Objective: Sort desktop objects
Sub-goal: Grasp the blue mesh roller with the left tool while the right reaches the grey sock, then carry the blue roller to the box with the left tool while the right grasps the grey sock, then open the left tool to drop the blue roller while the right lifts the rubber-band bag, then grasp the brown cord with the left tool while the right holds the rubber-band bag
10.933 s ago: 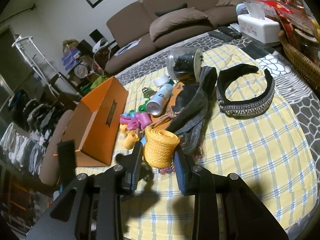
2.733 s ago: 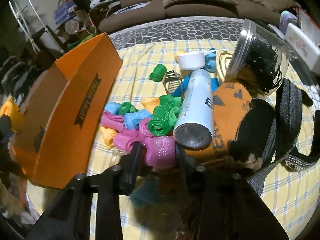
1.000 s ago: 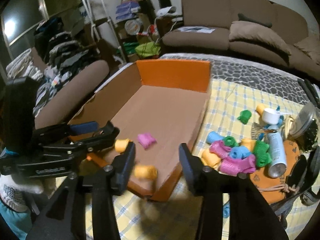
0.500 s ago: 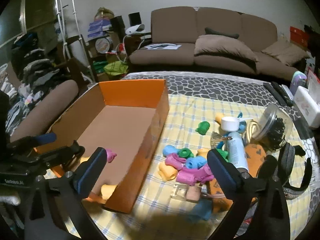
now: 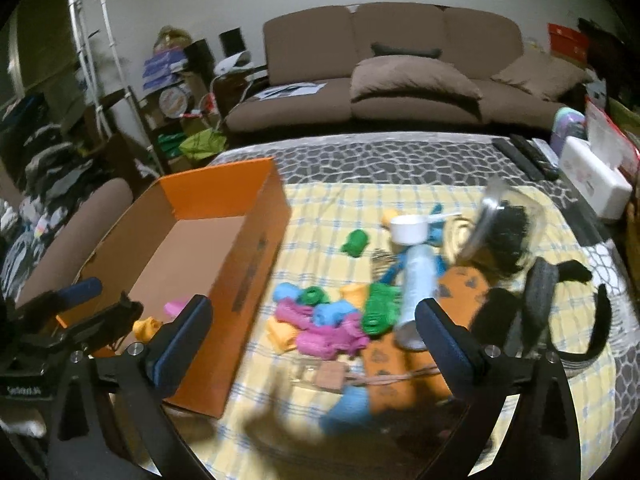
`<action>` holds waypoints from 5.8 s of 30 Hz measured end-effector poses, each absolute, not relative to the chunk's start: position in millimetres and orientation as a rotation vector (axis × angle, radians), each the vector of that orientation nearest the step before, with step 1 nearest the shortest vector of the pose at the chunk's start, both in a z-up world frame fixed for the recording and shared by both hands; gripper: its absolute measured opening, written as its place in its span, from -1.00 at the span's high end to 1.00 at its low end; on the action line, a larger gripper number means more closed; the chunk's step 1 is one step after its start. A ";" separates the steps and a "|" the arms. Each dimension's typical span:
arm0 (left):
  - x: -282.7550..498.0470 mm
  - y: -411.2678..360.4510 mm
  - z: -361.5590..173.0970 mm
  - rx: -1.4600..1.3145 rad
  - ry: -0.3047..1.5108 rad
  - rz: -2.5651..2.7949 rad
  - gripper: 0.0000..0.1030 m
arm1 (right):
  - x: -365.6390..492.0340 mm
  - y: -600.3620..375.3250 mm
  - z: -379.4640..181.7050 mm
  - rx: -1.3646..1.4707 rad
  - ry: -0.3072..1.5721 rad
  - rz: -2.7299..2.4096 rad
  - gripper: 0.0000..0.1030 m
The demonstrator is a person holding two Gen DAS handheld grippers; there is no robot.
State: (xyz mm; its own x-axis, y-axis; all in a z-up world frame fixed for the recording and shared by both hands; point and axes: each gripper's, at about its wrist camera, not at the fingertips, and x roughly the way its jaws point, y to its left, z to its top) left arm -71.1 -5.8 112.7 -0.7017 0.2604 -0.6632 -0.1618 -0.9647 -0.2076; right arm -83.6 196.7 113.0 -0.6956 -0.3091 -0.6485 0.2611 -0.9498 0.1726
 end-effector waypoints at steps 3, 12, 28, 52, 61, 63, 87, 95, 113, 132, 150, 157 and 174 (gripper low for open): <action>-70.4 10.6 114.1 -1.054 -0.161 2.678 -1.00 | -86.0 222.8 115.8 1.032 -0.126 -2.676 -0.99; -58.5 65.3 113.8 -0.975 -0.004 2.584 -1.00 | -82.6 308.9 111.1 1.087 -0.279 -2.772 -0.99; -33.4 152.6 81.1 -0.992 0.216 2.413 -1.00 | -80.8 351.4 101.0 1.158 -0.401 -2.750 -0.99; -59.2 152.5 6.5 -1.264 0.231 2.442 0.02 | -80.0 339.0 96.7 1.186 -0.426 -2.625 -0.69; -60.3 150.1 14.1 -1.250 0.183 2.393 0.38 | -77.7 336.2 96.2 1.216 -0.390 -2.583 -0.65; -61.6 147.6 18.4 -1.247 0.162 2.388 0.38 | -75.5 339.6 95.4 1.224 -0.396 -2.567 -0.65; -63.6 91.2 100.5 -1.058 -0.112 2.458 0.37 | -48.7 256.2 24.4 1.437 0.208 -2.387 -0.17; -66.5 62.8 111.1 -1.046 -0.174 2.481 0.37 | -48.1 283.4 46.7 1.376 -0.147 -2.290 0.41; -81.1 -19.0 106.0 -1.112 -0.304 2.587 0.37 | -59.5 290.3 122.6 0.917 -0.775 -2.054 0.52; -88.0 -38.3 82.6 -1.292 -0.266 2.550 0.28 | -68.4 229.7 195.8 0.595 -0.846 -1.978 0.55; -65.8 68.5 115.3 -0.936 0.055 2.476 -0.14 | -69.4 239.9 190.8 0.610 -0.869 -2.009 0.55; -89.1 81.7 94.0 -1.055 -0.051 2.451 0.55 | -60.9 248.0 193.3 0.605 -0.859 -2.003 0.54; -88.8 52.6 122.5 -0.938 -0.334 2.425 0.93 | -57.2 278.9 179.9 0.677 -0.830 -2.104 0.55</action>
